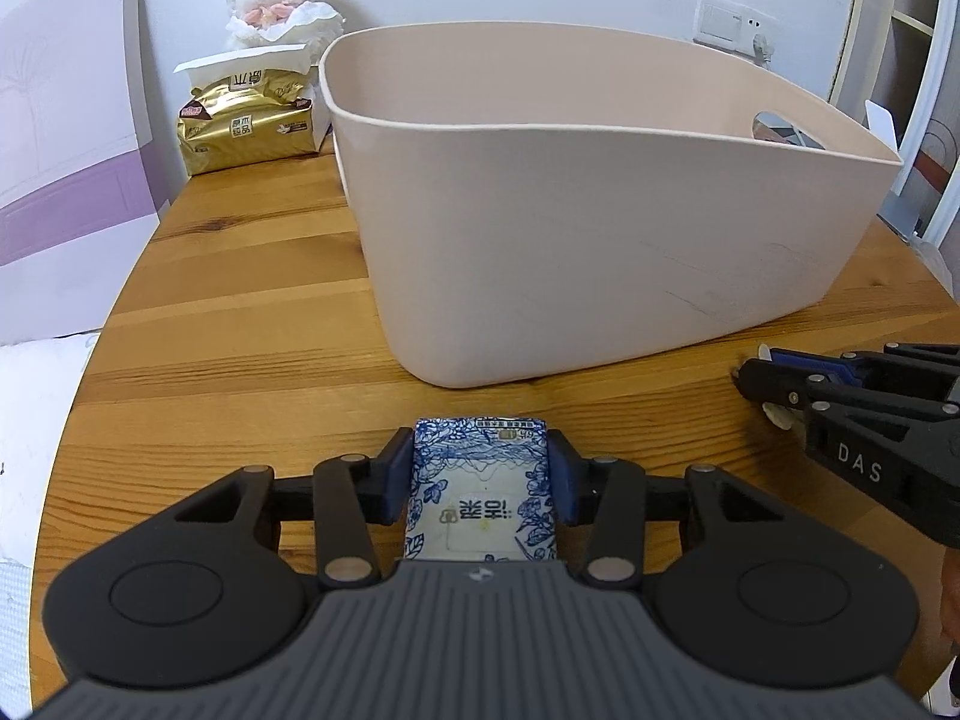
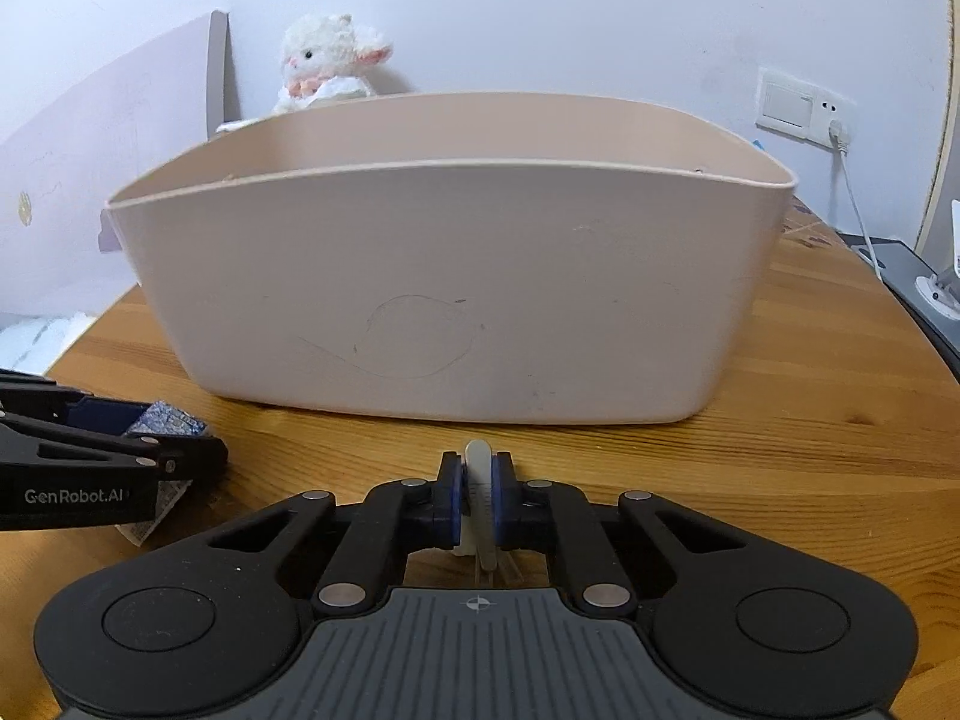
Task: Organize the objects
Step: 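Lift both items over the basket and open both tools to drop them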
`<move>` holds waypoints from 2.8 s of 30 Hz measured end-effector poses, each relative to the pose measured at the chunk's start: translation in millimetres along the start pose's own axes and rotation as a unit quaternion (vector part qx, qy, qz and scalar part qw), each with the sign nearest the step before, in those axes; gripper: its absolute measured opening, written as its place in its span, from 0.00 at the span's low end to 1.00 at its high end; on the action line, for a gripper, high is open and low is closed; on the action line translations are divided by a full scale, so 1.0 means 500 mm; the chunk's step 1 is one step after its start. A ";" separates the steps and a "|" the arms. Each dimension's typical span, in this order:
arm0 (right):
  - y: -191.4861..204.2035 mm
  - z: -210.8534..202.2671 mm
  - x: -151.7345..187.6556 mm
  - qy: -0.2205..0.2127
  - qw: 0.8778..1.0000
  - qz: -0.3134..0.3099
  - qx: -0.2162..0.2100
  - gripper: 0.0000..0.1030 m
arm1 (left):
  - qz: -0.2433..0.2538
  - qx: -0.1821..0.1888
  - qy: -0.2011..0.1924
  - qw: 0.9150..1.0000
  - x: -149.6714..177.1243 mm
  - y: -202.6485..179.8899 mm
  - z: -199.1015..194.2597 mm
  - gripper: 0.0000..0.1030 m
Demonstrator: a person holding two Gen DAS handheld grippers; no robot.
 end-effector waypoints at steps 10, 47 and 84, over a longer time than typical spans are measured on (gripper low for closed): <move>-0.019 -0.089 -0.021 -0.035 0.999 -0.003 -0.012 0.08 | 0.012 0.002 -0.024 1.000 -0.004 -0.028 -0.056 0.46; -0.151 -0.117 -0.281 -0.109 0.994 0.023 0.015 0.08 | 0.008 -0.041 -0.100 0.994 -0.269 -0.071 -0.109 0.46; -0.126 -0.171 -0.225 -0.039 0.999 0.008 -0.017 0.75 | -0.003 -0.053 -0.041 0.998 -0.222 -0.079 -0.118 0.85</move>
Point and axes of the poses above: each gripper's, at about its wrist camera, not at the fingertips, and z roughly the way its jaws point, y to its left, x to its underside, the point moved 9 cm from there along z, roughly the way its jaws point, and after that the axes turned 8 degrees about y, right-handed, at the moved point
